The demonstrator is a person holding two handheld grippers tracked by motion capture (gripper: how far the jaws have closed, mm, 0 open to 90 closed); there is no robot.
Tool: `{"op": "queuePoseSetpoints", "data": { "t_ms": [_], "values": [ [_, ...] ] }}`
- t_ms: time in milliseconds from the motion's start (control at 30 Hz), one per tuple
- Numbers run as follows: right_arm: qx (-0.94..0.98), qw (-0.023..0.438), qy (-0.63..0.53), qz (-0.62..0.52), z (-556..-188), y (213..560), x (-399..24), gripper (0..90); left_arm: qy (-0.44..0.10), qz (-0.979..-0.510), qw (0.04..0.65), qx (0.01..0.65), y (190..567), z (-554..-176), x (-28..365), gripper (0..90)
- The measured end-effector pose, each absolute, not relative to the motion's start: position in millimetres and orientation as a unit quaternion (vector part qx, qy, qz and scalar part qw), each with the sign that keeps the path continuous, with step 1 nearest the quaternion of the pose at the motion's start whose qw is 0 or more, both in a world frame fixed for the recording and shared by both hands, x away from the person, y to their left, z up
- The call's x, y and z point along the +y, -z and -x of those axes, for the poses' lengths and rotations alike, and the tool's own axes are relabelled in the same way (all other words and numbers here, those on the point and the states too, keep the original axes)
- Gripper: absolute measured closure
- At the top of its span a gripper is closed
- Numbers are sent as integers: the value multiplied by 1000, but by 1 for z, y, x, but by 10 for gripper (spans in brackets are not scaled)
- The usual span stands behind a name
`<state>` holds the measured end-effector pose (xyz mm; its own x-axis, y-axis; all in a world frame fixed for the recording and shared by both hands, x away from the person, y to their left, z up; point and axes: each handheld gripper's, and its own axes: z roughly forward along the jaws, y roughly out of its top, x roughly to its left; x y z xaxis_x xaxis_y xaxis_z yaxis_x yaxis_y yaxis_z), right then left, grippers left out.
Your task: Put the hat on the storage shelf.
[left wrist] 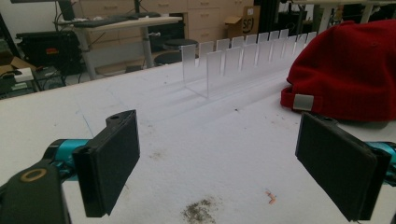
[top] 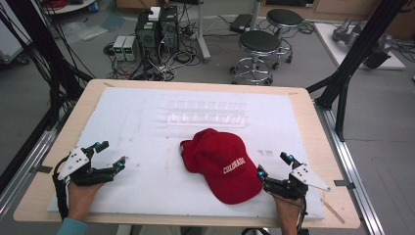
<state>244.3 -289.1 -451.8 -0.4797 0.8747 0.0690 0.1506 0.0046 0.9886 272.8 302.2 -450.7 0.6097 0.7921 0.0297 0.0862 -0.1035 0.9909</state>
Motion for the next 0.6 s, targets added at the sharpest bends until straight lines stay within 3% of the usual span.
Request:
{"op": "queuePoseSetpoints", "data": {
  "t_ms": [600],
  "values": [
    [637,314,-579,-401,-245,452,-289,33,-295,-674,592,329,451,-274,303,140]
  ]
}}
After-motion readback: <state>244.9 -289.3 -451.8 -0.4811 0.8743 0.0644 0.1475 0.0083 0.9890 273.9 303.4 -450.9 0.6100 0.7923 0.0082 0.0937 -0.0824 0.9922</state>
